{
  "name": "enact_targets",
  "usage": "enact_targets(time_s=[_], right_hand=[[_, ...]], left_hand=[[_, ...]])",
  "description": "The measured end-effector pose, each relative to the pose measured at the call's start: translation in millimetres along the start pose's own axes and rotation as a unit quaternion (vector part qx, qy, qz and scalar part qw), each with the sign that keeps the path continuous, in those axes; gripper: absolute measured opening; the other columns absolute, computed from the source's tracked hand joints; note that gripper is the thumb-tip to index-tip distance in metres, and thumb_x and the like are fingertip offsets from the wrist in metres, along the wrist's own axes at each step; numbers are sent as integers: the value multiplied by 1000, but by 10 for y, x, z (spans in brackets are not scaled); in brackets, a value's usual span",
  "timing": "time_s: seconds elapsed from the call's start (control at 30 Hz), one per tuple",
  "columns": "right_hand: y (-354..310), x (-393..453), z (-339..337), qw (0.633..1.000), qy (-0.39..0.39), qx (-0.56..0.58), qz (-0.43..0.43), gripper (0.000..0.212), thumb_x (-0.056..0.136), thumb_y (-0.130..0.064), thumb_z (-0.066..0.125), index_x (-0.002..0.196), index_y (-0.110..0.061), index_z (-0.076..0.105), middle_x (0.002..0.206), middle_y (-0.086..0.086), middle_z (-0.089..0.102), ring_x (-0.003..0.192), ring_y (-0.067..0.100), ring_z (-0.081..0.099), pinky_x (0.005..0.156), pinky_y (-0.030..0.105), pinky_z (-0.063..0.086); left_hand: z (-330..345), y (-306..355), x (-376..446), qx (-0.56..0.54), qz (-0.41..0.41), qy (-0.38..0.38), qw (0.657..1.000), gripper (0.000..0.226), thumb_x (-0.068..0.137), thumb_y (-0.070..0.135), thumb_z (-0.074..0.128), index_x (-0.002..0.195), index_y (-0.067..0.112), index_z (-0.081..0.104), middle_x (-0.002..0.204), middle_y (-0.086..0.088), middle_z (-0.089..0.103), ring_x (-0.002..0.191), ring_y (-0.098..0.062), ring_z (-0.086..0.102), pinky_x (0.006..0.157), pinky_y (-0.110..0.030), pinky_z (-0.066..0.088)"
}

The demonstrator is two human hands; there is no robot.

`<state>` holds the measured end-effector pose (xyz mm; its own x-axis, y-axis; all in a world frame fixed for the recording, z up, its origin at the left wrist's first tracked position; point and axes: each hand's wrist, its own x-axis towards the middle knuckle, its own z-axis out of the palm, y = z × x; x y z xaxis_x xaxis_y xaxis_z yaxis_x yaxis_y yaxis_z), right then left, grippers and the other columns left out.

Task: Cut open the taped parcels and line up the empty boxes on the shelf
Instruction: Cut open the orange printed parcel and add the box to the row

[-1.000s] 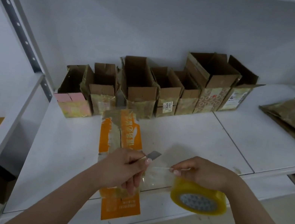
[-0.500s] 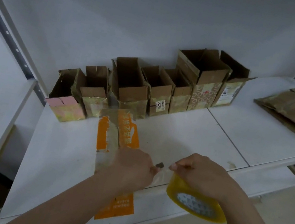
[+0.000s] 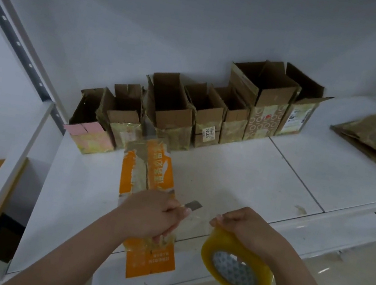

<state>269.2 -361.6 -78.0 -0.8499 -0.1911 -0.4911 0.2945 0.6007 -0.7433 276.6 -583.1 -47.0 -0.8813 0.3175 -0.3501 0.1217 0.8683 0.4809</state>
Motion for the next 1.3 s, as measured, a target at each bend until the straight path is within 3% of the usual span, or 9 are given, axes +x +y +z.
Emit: enact_targets(time_s=[0.1, 0.37, 0.53, 0.7, 0.87, 0.97, 1.1, 1.2, 1.3], right_hand=[[-32, -33, -61, 994, 43, -101, -15, 32, 94, -52, 54, 99, -30, 77, 112, -6, 68, 102, 14, 62, 97, 35, 47], [-49, -211, -35, 979, 83, -185, -6, 38, 98, -53, 43, 108, -29, 71, 110, -7, 69, 99, 16, 63, 86, 33, 48], [244, -208, -174, 992, 96, -65, 48, 28, 93, -51, 55, 101, -34, 75, 106, -6, 68, 102, 18, 63, 100, 43, 47], [352, -211, -200, 993, 100, -21, 61, 26, 94, -48, 56, 102, -33, 76, 102, -1, 70, 95, 20, 65, 98, 44, 49], [270, -178, -153, 995, 94, 9, 40, 27, 96, -45, 53, 107, -33, 75, 111, 0, 69, 101, 21, 63, 101, 47, 47], [209, -167, -132, 995, 96, 6, 26, 27, 96, -47, 53, 107, -34, 74, 114, 0, 68, 103, 22, 63, 100, 48, 48], [110, -193, -143, 995, 99, 13, -1, 25, 96, -49, 52, 103, -40, 75, 115, -7, 66, 104, 19, 62, 99, 46, 50], [37, -232, -171, 993, 111, 17, -26, 27, 97, -49, 49, 101, -41, 75, 109, -11, 67, 99, 13, 62, 97, 42, 51], [-47, -248, -156, 990, 133, 9, -42, 28, 95, -53, 49, 97, -42, 75, 103, -10, 71, 94, 10, 63, 94, 42, 52]], left_hand=[[-39, 87, 9, 95, 20, -32, 995, 53, 101, 52, 34, 71, 18, 61, 61, 3, 65, 59, -7, 63, 75, -33, 54], [134, 300, 101, 295, 20, 19, 955, 53, 102, 54, 24, 72, 22, 54, 71, 3, 52, 76, -18, 59, 64, -31, 44], [2, 1, 71, -44, 6, -16, 999, 48, 103, 46, 35, 70, 18, 57, 61, 6, 62, 58, -10, 63, 68, -30, 51], [71, -167, -3, -268, 46, 56, 961, 45, 98, 42, 38, 76, 9, 59, 70, 4, 69, 51, -12, 60, 54, -18, 47], [106, -111, -46, -70, 111, 95, 987, 35, 99, 48, 31, 80, 34, 57, 93, 15, 71, 52, 0, 60, 64, -26, 54], [43, 8, -19, 123, 99, 67, 985, 38, 104, 44, 25, 100, 27, 59, 96, 9, 66, 57, 2, 51, 65, -23, 48], [10, 126, 133, 190, 80, 22, 978, 39, 106, 41, 24, 100, 18, 54, 96, 0, 63, 71, -11, 54, 67, -32, 46], [14, 105, 201, -18, 31, 26, 999, 33, 106, 34, 32, 94, 19, 59, 95, 5, 69, 63, -8, 62, 66, -29, 52], [29, 102, 164, -235, 37, 136, 962, 34, 100, 44, 40, 92, 19, 62, 81, 9, 74, 54, -4, 58, 59, -24, 49]])
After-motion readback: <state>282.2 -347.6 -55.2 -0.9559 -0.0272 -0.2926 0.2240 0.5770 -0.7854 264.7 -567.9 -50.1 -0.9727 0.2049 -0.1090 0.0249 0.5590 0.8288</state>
